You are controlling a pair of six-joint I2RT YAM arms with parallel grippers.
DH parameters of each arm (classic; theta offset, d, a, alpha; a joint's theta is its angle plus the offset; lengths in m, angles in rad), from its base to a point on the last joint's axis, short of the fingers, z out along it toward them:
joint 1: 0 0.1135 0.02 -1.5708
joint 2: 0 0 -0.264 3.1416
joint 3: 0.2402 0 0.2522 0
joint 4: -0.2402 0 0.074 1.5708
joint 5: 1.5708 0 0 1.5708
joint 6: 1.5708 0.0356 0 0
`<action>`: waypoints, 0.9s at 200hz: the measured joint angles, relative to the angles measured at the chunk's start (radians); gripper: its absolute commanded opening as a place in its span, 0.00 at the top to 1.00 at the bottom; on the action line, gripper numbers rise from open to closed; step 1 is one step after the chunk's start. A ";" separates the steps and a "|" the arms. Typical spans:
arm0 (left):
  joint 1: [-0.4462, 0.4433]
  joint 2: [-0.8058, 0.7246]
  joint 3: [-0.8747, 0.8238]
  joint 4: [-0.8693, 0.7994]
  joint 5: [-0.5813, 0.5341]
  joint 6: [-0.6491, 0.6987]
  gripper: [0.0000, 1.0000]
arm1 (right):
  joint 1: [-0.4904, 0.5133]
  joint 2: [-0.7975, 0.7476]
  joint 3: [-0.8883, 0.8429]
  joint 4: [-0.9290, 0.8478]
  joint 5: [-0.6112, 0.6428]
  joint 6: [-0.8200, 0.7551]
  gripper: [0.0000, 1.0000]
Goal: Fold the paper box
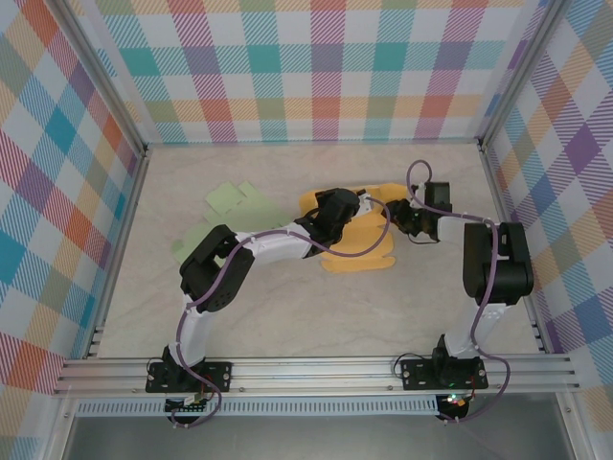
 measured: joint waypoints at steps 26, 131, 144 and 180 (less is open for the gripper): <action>0.000 0.000 0.014 -0.017 0.000 -0.010 1.00 | 0.022 -0.012 0.000 0.020 -0.003 0.005 0.70; 0.000 0.000 0.005 -0.001 -0.001 -0.007 1.00 | 0.080 0.052 -0.003 0.093 -0.001 0.072 0.66; 0.000 0.000 -0.029 0.045 0.000 0.012 1.00 | 0.080 0.039 -0.008 0.080 0.005 0.066 0.65; 0.000 0.000 -0.133 0.218 0.000 0.088 1.00 | 0.067 -0.066 -0.045 -0.011 0.034 0.026 0.58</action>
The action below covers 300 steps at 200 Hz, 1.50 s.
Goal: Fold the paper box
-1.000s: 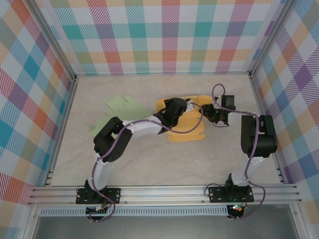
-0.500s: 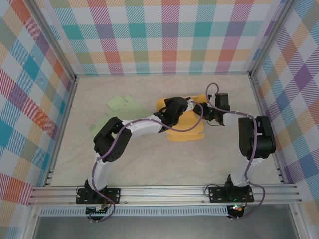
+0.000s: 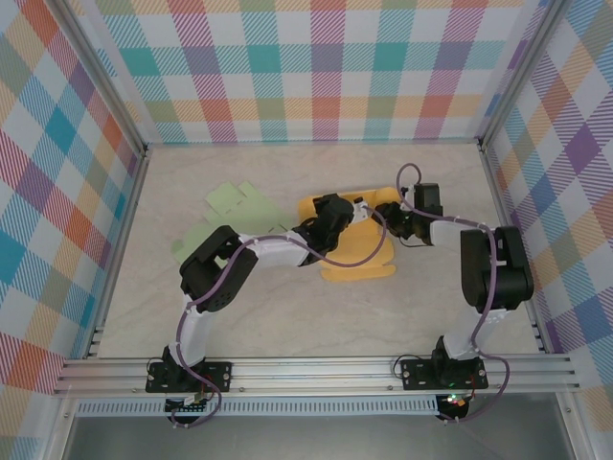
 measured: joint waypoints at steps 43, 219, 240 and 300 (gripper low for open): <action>0.000 0.006 -0.085 0.208 0.003 0.112 1.00 | -0.067 -0.187 -0.055 -0.092 0.018 -0.050 0.54; 0.000 0.161 -0.174 0.689 0.135 0.449 1.00 | -0.312 0.153 0.254 -0.189 -0.178 -0.079 0.58; 0.000 0.174 -0.178 0.731 0.146 0.488 1.00 | -0.304 0.162 0.254 -0.188 -0.203 -0.079 0.58; 0.000 0.185 -0.184 0.790 0.174 0.563 1.00 | -0.259 0.183 0.254 -0.190 -0.252 -0.080 0.59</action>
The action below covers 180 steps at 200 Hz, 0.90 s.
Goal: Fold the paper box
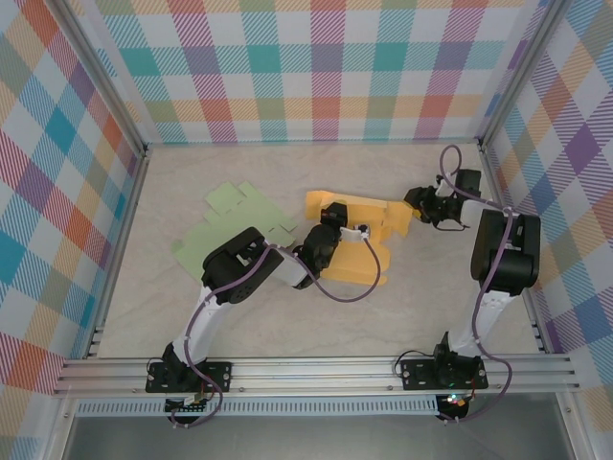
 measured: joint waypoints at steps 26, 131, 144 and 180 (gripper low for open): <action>0.004 0.000 0.000 0.001 -0.003 0.019 1.00 | 0.024 -0.011 -0.017 0.006 -0.007 -0.002 0.59; 0.016 0.009 0.008 0.031 0.010 0.064 1.00 | 0.052 -0.125 -0.204 0.120 -0.058 0.032 0.64; 0.016 0.010 0.008 0.031 0.010 0.065 1.00 | 0.054 -0.135 -0.232 0.131 -0.058 0.034 0.64; 0.017 0.011 0.008 0.031 0.010 0.065 1.00 | 0.066 -0.198 -0.315 0.145 -0.049 0.035 0.63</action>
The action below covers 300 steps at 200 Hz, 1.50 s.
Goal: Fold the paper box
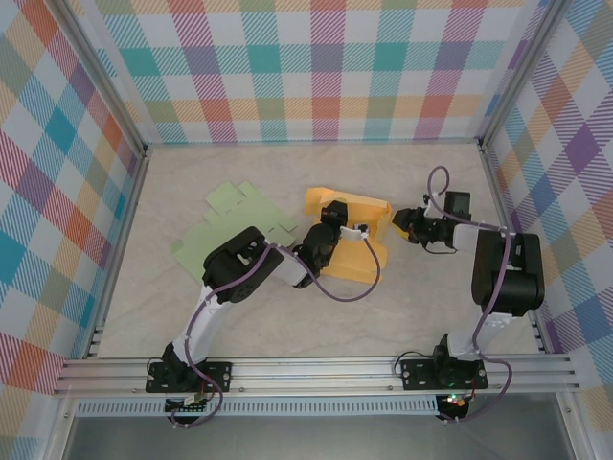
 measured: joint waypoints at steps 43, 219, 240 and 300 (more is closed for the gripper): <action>0.000 0.003 0.000 0.006 0.000 0.000 1.00 | 0.031 -0.032 -0.021 0.002 0.023 -0.014 0.62; 0.000 0.003 -0.001 0.014 0.012 0.000 1.00 | 0.212 -0.028 0.003 0.066 0.388 -0.156 0.61; 0.000 0.003 -0.001 0.015 0.018 0.000 1.00 | 0.233 -0.028 0.006 0.095 0.455 -0.174 0.61; 0.000 0.003 -0.001 0.013 0.037 0.000 1.00 | 0.245 -0.024 0.006 0.183 0.567 -0.222 0.56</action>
